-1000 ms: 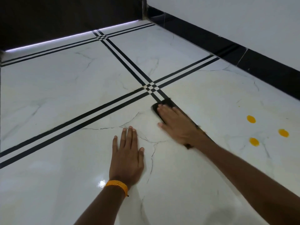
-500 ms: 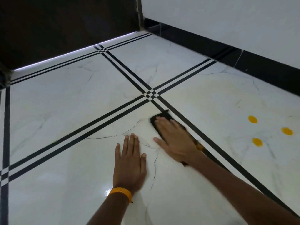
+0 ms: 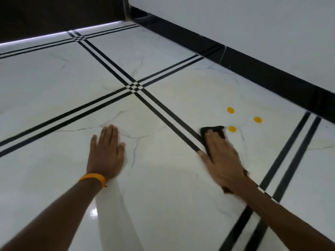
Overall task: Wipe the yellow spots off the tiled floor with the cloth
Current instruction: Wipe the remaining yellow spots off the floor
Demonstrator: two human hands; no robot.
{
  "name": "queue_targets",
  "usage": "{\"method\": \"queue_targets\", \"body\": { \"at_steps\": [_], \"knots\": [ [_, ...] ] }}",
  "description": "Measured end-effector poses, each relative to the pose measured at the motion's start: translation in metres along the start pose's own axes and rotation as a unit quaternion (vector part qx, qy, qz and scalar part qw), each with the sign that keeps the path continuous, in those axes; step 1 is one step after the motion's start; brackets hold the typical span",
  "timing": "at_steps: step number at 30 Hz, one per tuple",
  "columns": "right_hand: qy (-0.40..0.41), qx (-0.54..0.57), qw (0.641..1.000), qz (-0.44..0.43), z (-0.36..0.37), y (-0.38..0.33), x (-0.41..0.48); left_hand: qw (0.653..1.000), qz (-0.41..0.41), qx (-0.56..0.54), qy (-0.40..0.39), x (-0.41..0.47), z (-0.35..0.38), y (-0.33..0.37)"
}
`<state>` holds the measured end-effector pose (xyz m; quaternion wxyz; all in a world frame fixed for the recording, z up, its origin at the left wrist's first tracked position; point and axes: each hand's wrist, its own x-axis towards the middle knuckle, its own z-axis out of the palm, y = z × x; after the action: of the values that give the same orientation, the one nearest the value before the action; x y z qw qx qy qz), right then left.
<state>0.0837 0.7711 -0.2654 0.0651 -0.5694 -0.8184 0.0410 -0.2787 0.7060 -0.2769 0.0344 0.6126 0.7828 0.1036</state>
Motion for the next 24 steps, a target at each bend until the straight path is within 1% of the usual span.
{"method": "queue_targets", "body": {
  "at_steps": [2,4,5,6,7,9,10,11,12,14,16,20,22,24],
  "knots": [
    [0.003,-0.005,0.995,0.101,-0.007,0.036,-0.001,1.000,-0.005,0.005,0.008,0.004,0.000,0.002],
    [0.005,-0.014,0.991,0.132,-0.007,0.037,0.001,0.999,-0.022,0.032,0.012,0.005,-0.002,0.004],
    [0.002,-0.012,0.991,0.131,-0.008,0.034,-0.003,0.999,-0.022,0.045,0.015,0.003,-0.003,0.011],
    [-0.004,-0.010,0.994,0.108,-0.009,0.030,-0.009,0.999,-0.015,0.037,0.019,0.000,-0.006,0.023],
    [-0.012,-0.009,0.997,0.071,-0.006,0.024,-0.021,1.000,0.006,-0.002,0.016,-0.005,-0.004,0.038],
    [-0.029,0.002,1.000,0.010,-0.007,0.023,-0.040,0.993,0.088,-0.081,-0.018,-0.008,0.004,0.089],
    [-0.034,0.012,0.999,0.001,-0.008,0.026,-0.044,0.988,0.118,-0.095,-0.035,-0.004,0.011,0.118],
    [-0.035,0.019,0.999,0.003,-0.008,0.028,-0.044,0.986,0.128,-0.095,-0.039,0.004,0.017,0.143],
    [-0.033,0.022,0.999,0.013,-0.009,0.029,-0.040,0.988,0.119,-0.090,-0.037,0.014,0.021,0.160],
    [-0.013,0.015,0.997,0.076,-0.010,0.044,-0.027,0.994,0.093,-0.050,-0.032,0.028,0.025,0.178],
    [0.017,-0.009,0.989,0.148,-0.013,0.073,-0.001,0.995,0.090,-0.015,-0.029,0.033,0.031,0.179],
    [0.020,0.002,0.962,0.272,-0.022,0.132,0.060,0.995,0.094,-0.012,-0.037,0.033,0.034,0.181],
    [0.027,0.015,0.945,0.324,-0.022,0.143,0.092,0.995,0.096,-0.006,-0.040,0.035,0.033,0.182],
    [0.012,0.031,0.934,0.357,-0.021,0.133,0.124,0.994,0.099,-0.010,-0.041,0.035,0.036,0.181]
  ]
}}
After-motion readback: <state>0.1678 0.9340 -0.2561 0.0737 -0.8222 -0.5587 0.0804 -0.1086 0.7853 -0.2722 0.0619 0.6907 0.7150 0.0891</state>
